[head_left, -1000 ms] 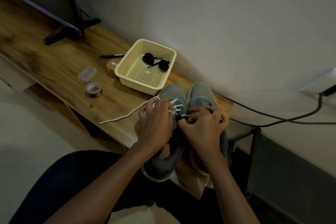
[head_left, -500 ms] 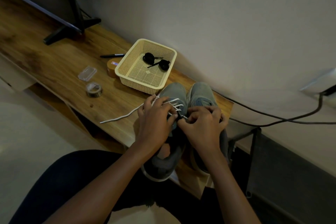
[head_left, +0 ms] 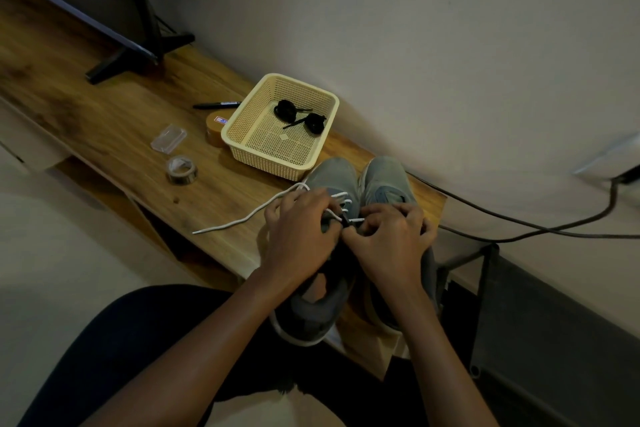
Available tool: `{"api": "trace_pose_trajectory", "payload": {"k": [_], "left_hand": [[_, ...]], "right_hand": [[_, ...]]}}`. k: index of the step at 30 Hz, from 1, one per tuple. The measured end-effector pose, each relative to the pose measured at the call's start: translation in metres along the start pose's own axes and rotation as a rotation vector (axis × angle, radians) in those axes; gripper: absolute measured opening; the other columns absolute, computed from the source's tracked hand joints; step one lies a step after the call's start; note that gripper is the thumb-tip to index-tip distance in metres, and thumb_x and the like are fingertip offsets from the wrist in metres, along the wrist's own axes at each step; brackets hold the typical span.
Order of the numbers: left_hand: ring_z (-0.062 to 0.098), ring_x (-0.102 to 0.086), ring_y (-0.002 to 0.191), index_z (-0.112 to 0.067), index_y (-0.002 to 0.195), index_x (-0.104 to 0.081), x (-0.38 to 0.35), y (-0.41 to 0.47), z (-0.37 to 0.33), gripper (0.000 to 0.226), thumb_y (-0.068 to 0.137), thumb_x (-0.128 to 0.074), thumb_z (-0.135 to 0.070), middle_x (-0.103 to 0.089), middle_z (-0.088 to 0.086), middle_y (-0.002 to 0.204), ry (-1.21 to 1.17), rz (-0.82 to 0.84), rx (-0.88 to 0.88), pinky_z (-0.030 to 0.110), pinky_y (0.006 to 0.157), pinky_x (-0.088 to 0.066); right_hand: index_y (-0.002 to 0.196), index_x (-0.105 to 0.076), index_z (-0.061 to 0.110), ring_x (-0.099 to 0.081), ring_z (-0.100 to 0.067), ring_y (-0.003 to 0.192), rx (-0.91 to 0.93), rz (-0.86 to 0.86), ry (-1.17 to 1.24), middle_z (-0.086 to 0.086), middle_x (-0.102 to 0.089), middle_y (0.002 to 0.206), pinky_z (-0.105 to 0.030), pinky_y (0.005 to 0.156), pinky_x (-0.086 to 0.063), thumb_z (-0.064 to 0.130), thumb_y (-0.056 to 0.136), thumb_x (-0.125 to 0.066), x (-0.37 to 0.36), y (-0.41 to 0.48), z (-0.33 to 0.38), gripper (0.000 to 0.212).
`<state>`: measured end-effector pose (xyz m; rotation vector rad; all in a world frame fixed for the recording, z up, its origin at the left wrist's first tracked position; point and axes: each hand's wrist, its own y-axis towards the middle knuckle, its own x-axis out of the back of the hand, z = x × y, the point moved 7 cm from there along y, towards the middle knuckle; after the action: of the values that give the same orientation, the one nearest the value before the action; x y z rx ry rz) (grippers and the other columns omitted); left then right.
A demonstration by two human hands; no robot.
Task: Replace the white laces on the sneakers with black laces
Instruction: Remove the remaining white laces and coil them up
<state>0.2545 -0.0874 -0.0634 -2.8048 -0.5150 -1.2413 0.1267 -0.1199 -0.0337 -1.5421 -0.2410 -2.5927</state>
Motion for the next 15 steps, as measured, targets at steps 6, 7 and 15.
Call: {"api": "trace_pose_trajectory", "payload": {"k": [6, 7, 15], "left_hand": [[0.011, -0.032, 0.134, -0.026, 0.1, -0.059, -0.0045, 0.0003, 0.0029, 0.008, 0.094, -0.053, -0.026, -0.055, -0.011, 0.125, -0.009, -0.026, -0.016, 0.035, 0.104, -0.016], [0.012, -0.036, 0.132, -0.024, 0.098, -0.056, -0.0035, 0.0007, 0.0026, 0.007, 0.096, -0.05, -0.023, -0.057, -0.009, 0.118, -0.042, -0.049, -0.022, 0.035, 0.104, -0.018], [0.014, -0.052, 0.113, -0.023, 0.095, -0.037, -0.0027, -0.0008, 0.0024, 0.007, 0.1, -0.034, -0.018, -0.061, -0.001, 0.114, -0.109, -0.085, 0.002, 0.039, 0.108, -0.023]], "right_hand": [[0.055, -0.055, 0.021, -0.03, -0.016, 0.127, 0.014, -0.02, -0.002, 0.014, -0.065, 0.111, -0.034, 0.102, -0.009, 0.032, 0.076, -0.068, 0.0, -0.0005, 0.0004, 0.026], [0.054, -0.054, 0.022, -0.03, -0.016, 0.127, 0.014, -0.023, -0.002, 0.014, -0.065, 0.111, -0.034, 0.102, -0.009, 0.031, 0.075, -0.068, 0.0004, -0.0005, 0.0004, 0.027], [0.054, -0.051, 0.024, -0.031, -0.015, 0.124, 0.001, -0.021, 0.003, 0.015, -0.064, 0.107, -0.036, 0.105, -0.01, 0.029, 0.076, -0.067, 0.0002, -0.0006, 0.0009, 0.028]]}}
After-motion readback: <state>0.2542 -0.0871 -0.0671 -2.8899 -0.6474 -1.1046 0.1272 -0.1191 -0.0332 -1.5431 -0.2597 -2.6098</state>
